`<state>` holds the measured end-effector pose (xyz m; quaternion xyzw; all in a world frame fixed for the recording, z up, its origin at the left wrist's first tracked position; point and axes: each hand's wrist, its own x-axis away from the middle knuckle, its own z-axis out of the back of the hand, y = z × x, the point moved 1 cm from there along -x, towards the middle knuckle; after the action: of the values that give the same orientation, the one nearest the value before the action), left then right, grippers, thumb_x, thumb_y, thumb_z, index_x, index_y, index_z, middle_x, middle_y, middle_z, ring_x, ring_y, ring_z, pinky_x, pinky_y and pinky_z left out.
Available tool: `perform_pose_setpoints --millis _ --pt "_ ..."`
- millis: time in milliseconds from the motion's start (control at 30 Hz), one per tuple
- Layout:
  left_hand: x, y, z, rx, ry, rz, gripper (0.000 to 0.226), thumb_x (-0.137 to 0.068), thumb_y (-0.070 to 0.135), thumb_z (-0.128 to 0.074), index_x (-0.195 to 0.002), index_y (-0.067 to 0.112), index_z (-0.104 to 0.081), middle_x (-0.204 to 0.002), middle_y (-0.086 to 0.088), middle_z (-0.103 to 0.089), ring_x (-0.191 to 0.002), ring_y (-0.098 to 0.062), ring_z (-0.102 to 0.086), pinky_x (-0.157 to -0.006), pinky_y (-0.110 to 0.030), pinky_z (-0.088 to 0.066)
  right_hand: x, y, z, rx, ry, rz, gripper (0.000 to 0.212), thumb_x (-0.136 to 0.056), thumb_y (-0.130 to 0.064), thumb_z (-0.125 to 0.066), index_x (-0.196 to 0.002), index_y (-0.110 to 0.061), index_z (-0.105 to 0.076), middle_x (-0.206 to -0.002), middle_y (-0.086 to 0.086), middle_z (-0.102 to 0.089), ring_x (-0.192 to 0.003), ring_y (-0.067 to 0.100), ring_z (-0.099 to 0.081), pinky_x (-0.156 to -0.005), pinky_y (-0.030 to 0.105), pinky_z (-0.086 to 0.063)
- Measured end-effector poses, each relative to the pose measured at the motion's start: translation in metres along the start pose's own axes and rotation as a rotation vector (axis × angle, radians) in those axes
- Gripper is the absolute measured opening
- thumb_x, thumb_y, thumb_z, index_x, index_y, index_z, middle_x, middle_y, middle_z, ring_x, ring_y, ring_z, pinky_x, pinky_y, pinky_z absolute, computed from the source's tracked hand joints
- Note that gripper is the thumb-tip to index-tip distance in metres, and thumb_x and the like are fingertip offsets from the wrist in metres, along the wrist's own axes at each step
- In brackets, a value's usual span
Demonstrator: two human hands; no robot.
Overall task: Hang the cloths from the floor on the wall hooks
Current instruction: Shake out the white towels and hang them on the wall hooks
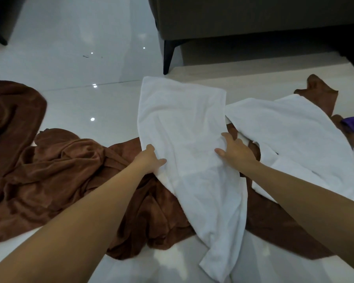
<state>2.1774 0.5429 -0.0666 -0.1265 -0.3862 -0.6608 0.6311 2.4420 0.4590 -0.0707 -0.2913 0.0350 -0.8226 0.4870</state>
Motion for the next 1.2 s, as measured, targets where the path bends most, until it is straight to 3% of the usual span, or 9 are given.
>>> perform_pose_setpoints --millis 200,333,467,667,733,867,967,1067,1200 --pt "-0.004 -0.008 -0.008 0.176 -0.029 0.065 0.088 -0.083 0.042 -0.071 -0.15 0.022 -0.018 -0.147 -0.015 -0.032 -0.128 -0.033 -0.042 -0.104 -0.039 -0.042 0.017 -0.006 0.004 -0.19 -0.01 0.091 0.058 -0.094 -0.035 -0.06 -0.144 -0.023 -0.032 -0.126 0.016 -0.055 -0.108 0.03 -0.057 -0.081 0.031 -0.04" --pt "-0.006 -0.002 -0.015 0.318 0.025 0.006 0.079 -0.085 0.022 -0.072 -0.148 0.014 -0.024 -0.142 -0.012 -0.041 -0.124 -0.029 -0.047 -0.095 -0.03 -0.043 0.024 -0.003 0.002 -0.265 -0.058 0.084 0.059 -0.094 -0.029 -0.062 -0.145 -0.023 -0.032 -0.131 0.009 -0.054 -0.113 0.026 -0.054 -0.083 0.026 -0.035" --pt "-0.005 0.003 -0.015 0.514 0.134 0.086 0.076 -0.079 0.015 -0.075 -0.142 0.018 -0.033 -0.139 -0.014 -0.043 -0.118 -0.031 -0.051 -0.097 -0.04 -0.048 0.02 -0.004 0.009 -0.293 -0.071 0.066 0.06 -0.093 -0.027 -0.063 -0.145 -0.026 -0.033 -0.131 0.005 -0.052 -0.114 0.023 -0.053 -0.087 0.025 -0.038" --pt "0.004 0.023 0.005 0.619 0.244 0.23 0.06 -0.083 0.003 -0.068 -0.137 0.002 -0.04 -0.135 -0.015 -0.049 -0.12 -0.031 -0.051 -0.09 -0.031 -0.045 0.021 -0.009 0.021 -0.463 -0.095 0.059 0.048 -0.096 -0.013 -0.053 -0.14 -0.028 -0.043 -0.137 0.0 -0.046 -0.11 0.015 -0.049 -0.089 0.024 -0.044" --pt "0.008 0.03 0.019 0.583 0.179 0.134 0.045 -0.084 0.002 -0.068 -0.126 0.002 -0.054 -0.129 -0.015 -0.055 -0.111 -0.027 -0.055 -0.093 -0.03 -0.047 0.022 -0.012 0.027 -0.529 -0.088 0.035 0.041 -0.096 -0.012 -0.052 -0.134 -0.024 -0.052 -0.137 -0.001 -0.047 -0.112 0.014 -0.05 -0.088 0.023 -0.044" --pt "0.031 0.051 0.056 0.473 0.117 -0.148 0.014 -0.086 0.006 -0.066 -0.098 0.014 -0.07 -0.095 -0.005 -0.064 -0.086 -0.017 -0.056 -0.064 -0.016 -0.046 0.03 -0.021 0.051 -0.838 -0.112 0.049 0.025 -0.098 -0.01 -0.052 -0.115 -0.022 -0.065 -0.133 0.002 -0.055 -0.114 0.017 -0.059 -0.086 0.023 -0.052" --pt "0.052 0.07 0.093 0.491 0.141 -0.284 0.016 -0.09 0.01 -0.062 -0.087 0.023 -0.071 -0.101 -0.008 -0.064 -0.088 -0.02 -0.058 -0.08 -0.031 -0.052 0.042 -0.03 0.085 -1.058 -0.045 0.05 0.022 -0.097 -0.007 -0.054 -0.105 -0.022 -0.069 -0.115 0.008 -0.065 -0.088 0.014 -0.067 -0.069 0.021 -0.055" --pt "0.079 0.093 0.129 0.627 0.193 -0.38 0.019 -0.095 0.009 -0.054 -0.098 0.022 -0.068 -0.11 -0.005 -0.061 -0.097 -0.021 -0.06 -0.085 -0.036 -0.056 0.055 -0.042 0.125 -1.295 -0.066 0.118 0.022 -0.094 -0.008 -0.061 -0.11 -0.021 -0.067 -0.117 0.013 -0.066 -0.099 0.023 -0.068 -0.085 0.034 -0.057" --pt "0.112 0.123 0.164 0.689 0.267 -0.517 0.034 -0.096 0.007 -0.053 -0.123 0.027 -0.059 -0.129 -0.006 -0.052 -0.111 -0.027 -0.055 -0.091 -0.038 -0.054 0.074 -0.055 0.173 -1.253 -0.012 0.211 0.033 -0.091 -0.006 -0.063 -0.12 -0.02 -0.064 -0.122 0.005 -0.059 -0.108 0.022 -0.062 -0.088 0.032 -0.057"
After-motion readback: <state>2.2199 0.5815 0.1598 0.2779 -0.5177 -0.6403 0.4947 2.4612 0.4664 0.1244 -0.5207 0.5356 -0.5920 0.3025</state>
